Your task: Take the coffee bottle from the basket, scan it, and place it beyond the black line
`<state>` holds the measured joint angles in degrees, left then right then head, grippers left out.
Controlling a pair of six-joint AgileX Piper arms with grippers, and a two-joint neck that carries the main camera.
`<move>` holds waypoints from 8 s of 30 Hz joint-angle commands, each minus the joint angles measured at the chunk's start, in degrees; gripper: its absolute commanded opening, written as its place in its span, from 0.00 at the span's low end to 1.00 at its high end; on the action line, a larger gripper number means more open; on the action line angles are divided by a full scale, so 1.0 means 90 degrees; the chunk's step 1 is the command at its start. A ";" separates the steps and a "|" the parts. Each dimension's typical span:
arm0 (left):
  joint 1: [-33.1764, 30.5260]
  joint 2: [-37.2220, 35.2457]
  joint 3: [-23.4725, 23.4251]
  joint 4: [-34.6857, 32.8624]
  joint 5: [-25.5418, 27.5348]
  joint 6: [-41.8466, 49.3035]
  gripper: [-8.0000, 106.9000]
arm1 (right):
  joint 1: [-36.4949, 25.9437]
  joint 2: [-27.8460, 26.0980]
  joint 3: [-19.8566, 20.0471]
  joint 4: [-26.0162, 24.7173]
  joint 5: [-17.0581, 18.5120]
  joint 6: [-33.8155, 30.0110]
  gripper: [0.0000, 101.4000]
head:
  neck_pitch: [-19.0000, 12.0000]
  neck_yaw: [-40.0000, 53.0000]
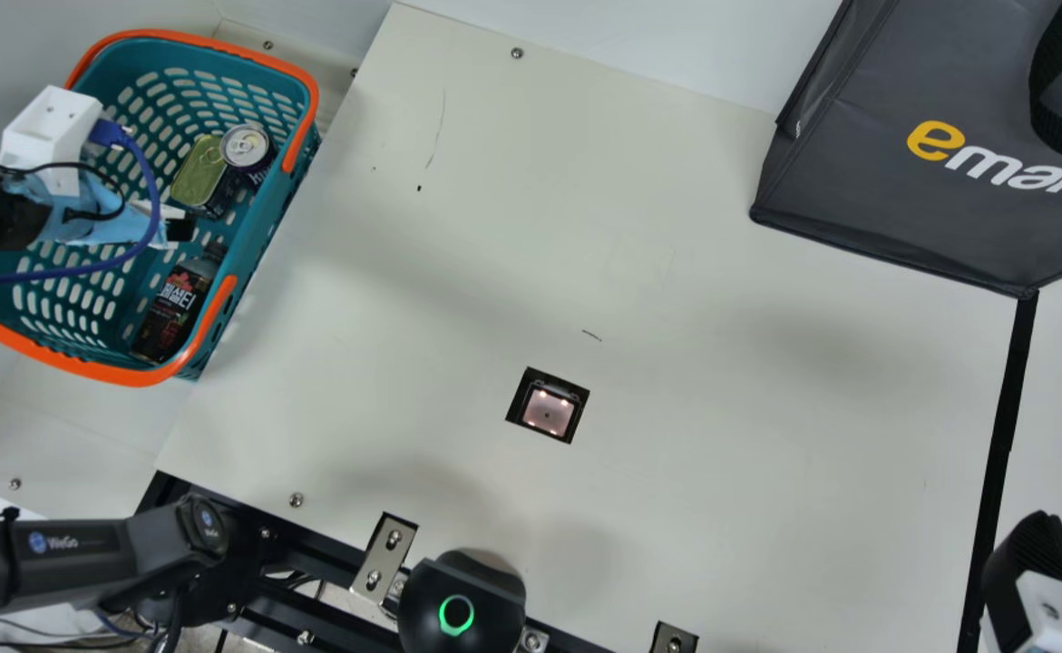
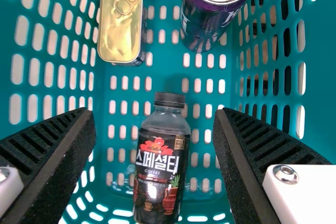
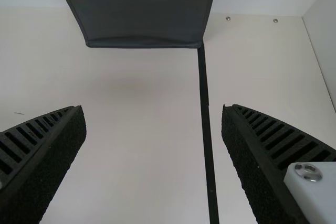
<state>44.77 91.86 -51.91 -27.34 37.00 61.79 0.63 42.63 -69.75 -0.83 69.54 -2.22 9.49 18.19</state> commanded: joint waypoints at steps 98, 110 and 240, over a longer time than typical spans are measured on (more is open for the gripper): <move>-0.0446 0.3658 -0.1406 0.0189 -0.0510 0.0619 0.27 | 0.0000 0.0000 0.0000 0.0000 0.0000 0.0000 0.90 | -0.0175 0.0025; -0.0401 0.3311 -0.1469 0.0135 -0.0371 0.0511 0.16 | 0.0000 0.0000 0.0000 0.0000 0.0000 0.0000 0.90 | -0.0175 0.0025; -0.2370 -0.0853 -0.3522 -0.1406 0.3489 -0.0010 0.16 | 0.0000 0.0000 0.0000 0.0000 0.0001 0.0000 0.90 | -0.0175 0.0025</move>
<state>24.24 84.37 -83.75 -39.87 68.47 61.62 0.63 42.63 -69.75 -0.83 69.55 -2.22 9.40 18.28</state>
